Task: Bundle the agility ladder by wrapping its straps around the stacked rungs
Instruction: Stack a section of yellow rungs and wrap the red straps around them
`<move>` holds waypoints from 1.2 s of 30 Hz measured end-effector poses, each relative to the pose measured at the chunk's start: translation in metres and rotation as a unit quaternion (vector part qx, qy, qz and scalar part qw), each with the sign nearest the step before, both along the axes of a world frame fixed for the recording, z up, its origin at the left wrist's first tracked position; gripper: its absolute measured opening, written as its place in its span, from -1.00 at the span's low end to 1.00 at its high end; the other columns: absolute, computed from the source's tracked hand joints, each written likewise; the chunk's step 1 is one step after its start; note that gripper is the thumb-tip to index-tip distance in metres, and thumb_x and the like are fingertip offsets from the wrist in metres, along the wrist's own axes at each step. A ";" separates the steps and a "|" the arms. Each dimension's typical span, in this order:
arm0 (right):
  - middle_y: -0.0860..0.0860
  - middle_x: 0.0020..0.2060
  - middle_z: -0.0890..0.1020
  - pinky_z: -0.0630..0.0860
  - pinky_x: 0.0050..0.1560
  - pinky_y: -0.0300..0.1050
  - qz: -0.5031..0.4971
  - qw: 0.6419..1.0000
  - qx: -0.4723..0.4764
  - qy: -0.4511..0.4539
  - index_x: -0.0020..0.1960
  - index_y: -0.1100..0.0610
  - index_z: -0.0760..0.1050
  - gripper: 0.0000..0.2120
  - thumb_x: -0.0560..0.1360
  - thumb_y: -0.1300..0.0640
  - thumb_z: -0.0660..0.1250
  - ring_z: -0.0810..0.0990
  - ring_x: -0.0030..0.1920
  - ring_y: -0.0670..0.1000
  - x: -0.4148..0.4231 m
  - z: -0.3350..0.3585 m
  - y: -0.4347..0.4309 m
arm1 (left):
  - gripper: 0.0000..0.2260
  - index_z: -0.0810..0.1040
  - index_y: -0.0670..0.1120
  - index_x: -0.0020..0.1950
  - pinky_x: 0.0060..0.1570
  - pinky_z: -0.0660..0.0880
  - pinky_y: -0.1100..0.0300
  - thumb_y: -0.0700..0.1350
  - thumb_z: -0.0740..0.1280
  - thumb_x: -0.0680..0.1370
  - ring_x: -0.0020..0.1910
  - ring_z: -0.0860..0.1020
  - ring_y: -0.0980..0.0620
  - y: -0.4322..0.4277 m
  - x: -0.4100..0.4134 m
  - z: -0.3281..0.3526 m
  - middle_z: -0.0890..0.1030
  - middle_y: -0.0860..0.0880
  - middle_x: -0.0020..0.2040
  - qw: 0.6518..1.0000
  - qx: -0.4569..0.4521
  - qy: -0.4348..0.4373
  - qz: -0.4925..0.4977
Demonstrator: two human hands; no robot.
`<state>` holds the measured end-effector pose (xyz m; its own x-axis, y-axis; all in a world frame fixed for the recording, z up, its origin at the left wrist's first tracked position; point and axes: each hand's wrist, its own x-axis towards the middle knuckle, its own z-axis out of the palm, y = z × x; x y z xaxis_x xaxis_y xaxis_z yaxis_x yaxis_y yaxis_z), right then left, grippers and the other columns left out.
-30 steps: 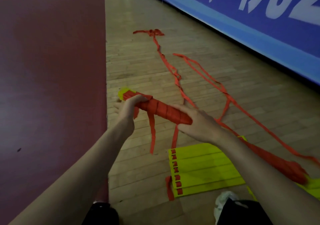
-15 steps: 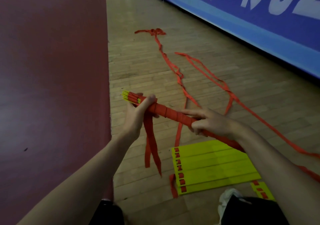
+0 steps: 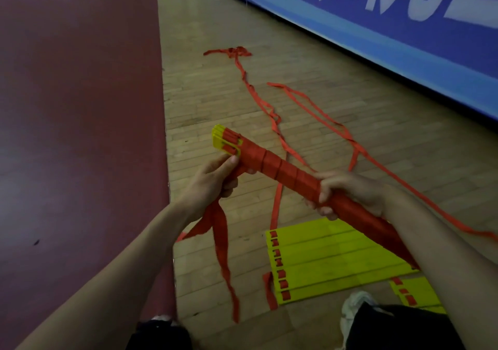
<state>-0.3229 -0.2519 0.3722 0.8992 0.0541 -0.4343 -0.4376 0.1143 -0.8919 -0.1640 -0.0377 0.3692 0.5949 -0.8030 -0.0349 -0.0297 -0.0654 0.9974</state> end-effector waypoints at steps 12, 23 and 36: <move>-0.01 -0.37 0.51 0.35 -0.41 -0.21 -0.010 0.991 -0.133 -0.008 -0.01 0.19 0.55 -0.55 0.23 -0.06 0.51 0.46 -0.42 -0.09 -0.003 0.002 0.006 | -0.81 0.57 -0.37 0.07 -0.26 0.58 0.25 -0.24 0.30 0.59 -0.29 0.65 0.07 0.015 -0.002 0.010 0.68 -0.17 -0.12 0.990 0.133 -0.029 0.017; -0.12 -0.32 0.58 0.48 -0.20 -0.11 0.054 0.827 -0.552 -0.087 -0.14 0.02 0.51 -0.69 0.22 0.03 0.56 0.55 -0.26 -0.11 -0.006 0.012 0.016 | -0.88 0.57 -0.33 0.05 -0.22 0.64 0.12 -0.38 0.27 0.56 -0.26 0.67 -0.01 0.010 -0.031 0.020 0.66 -0.18 -0.20 0.995 0.051 0.069 0.041; -0.03 -0.45 0.62 0.55 -0.37 -0.13 0.067 0.924 -0.364 -0.094 -0.16 0.12 0.48 -0.74 0.32 0.29 0.55 0.65 -0.40 0.02 0.002 0.015 0.021 | -0.91 0.55 -0.31 0.03 -0.32 0.61 0.23 -0.35 0.26 0.58 -0.41 0.62 0.08 0.010 -0.030 0.022 0.64 -0.13 -0.21 0.989 0.079 -0.061 0.111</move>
<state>-0.3211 -0.2308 0.3873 0.9689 -0.0754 -0.2358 -0.2340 -0.5902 -0.7726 -0.1939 -0.0281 0.3913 0.7641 -0.6417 -0.0662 -0.1167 -0.2385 0.9641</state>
